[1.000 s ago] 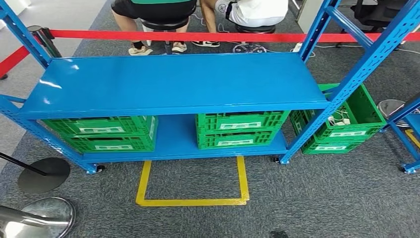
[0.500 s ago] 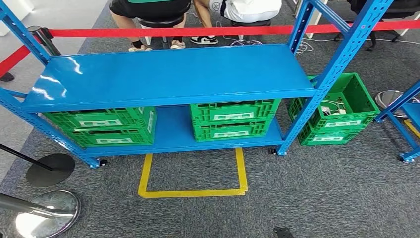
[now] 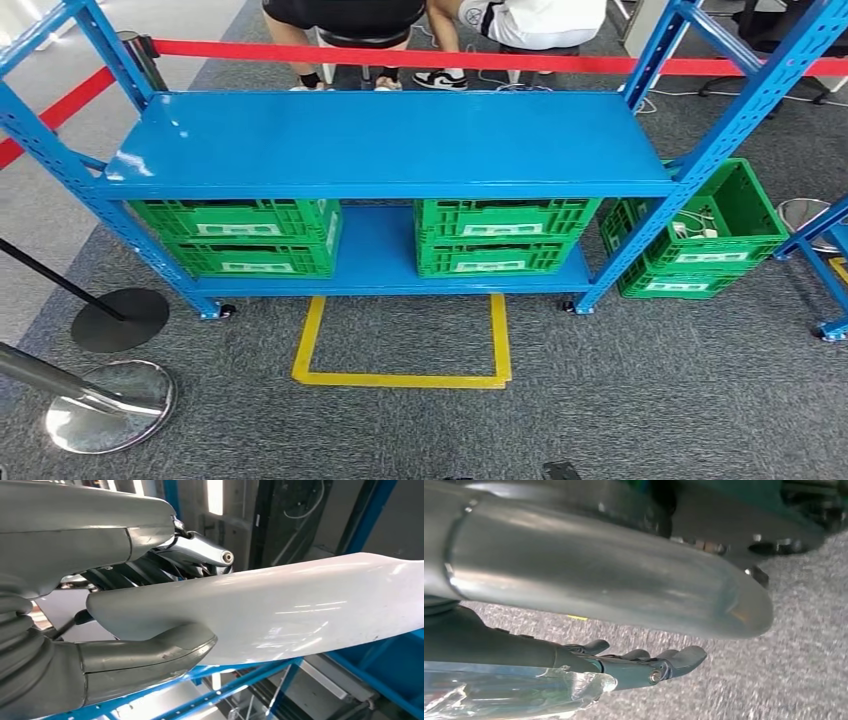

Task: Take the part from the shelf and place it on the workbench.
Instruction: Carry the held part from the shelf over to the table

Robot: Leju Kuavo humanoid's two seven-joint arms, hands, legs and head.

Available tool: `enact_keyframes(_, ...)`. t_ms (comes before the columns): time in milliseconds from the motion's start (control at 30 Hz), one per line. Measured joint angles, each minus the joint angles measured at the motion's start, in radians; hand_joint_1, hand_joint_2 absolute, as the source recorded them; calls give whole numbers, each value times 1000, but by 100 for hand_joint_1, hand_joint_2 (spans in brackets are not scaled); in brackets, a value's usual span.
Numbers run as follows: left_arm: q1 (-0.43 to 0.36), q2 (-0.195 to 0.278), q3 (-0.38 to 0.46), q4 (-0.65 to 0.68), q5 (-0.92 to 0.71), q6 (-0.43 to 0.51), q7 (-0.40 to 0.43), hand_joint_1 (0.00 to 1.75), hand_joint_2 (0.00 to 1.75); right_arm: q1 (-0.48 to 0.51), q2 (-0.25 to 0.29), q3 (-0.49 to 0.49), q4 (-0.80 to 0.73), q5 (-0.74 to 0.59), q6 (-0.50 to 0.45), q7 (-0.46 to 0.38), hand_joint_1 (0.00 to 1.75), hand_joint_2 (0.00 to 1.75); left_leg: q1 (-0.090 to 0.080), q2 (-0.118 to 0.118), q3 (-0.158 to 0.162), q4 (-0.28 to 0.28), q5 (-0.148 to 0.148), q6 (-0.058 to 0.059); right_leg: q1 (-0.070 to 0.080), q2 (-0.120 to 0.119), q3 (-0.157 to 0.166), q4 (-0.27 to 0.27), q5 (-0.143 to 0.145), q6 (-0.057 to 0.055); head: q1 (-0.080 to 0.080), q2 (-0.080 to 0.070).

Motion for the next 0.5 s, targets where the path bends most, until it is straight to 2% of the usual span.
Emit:
enact_keyframes(33, 0, 0, 0, 0, 2, 0, 0, 175, 175, 0, 0, -4, 0, -13, -8, 1, 0, 0, -1, -10, -1, 0, 2, -2, 1, 11, 40, -65, 32, -6, 0, 0)
enact_keyframes(100, -1, 0, 0, 0, 6, 0, 0, 175, 175, -2, 0, -15, 0, -30, -22, 2, 0, 0, -1, -30, -4, 2, 6, -7, -1, 64, 120, -207, 76, -20, -1, 0)
enact_keyframes(133, -2, 0, 0, 0, 7, 0, 0, 175, 175, -2, 0, -20, -1, -40, -30, -2, 0, 0, 0, -39, -9, 4, 9, -12, -2, 85, 144, -249, 84, -23, -1, 0)
enact_keyframes(167, -3, -1, 0, 0, 8, 0, 0, 175, 175, -4, 1, -27, -1, -54, -39, -12, 0, 0, 2, -49, -15, 5, 13, -18, -2, 96, 153, -267, 83, -25, -2, 0)
enact_keyframes(233, -1, -2, 0, 0, 3, 0, 0, 175, 175, -10, 8, -45, -1, -92, -47, -54, 0, 0, 5, -68, -27, 7, 20, -31, -3, 77, 155, -272, 87, -26, -2, 0)
enact_keyframes(267, 0, -3, 0, 0, -3, 0, 0, 175, 175, -16, 14, -55, -1, -108, -42, -81, 0, 0, 5, -62, -34, 14, 16, -37, -5, 64, 154, -275, 90, -29, -3, 0)
enact_keyframes(300, -2, -4, -1, 0, -11, 0, 0, 175, 175, -25, 19, -62, -2, -119, -29, -108, 0, 0, 4, -44, -47, 37, -1, -42, -7, 50, 153, -279, 94, -33, -7, 0)
enact_keyframes(367, -7, -7, -3, 0, -22, 0, 0, 175, 175, -42, 28, -69, -3, -124, -9, -154, 0, 0, 3, 7, -99, 145, -65, -53, -9, 20, 151, -283, 99, -39, -14, 0)
enact_keyframes(400, -9, -10, -4, 0, -23, 0, 0, 175, 175, -48, 32, -70, -3, -122, -9, -175, 0, 0, 4, 21, -131, 214, -98, -59, -9, 4, 149, -283, 99, -40, -16, 0)
enact_keyframes(433, -8, -13, -3, 0, -21, 0, 0, 175, 175, -51, 35, -71, -3, -118, -16, -196, 0, 0, 6, 27, -156, 269, -117, -64, -9, -13, 147, -283, 99, -40, -16, 0)
enact_keyframes(467, -6, -17, -3, 0, -17, 0, 0, 175, 175, -54, 38, -71, -3, -115, -24, -219, 0, 0, 7, 31, -165, 293, -117, -67, -9, -29, 146, -282, 99, -40, -16, 0)
enact_keyframes(500, -3, -20, -1, 0, -13, 0, 0, 175, 175, -56, 41, -71, -3, -112, -30, -242, 0, 0, 9, 34, -154, 276, -99, -69, -9, -45, 145, -282, 99, -40, -16, 0)
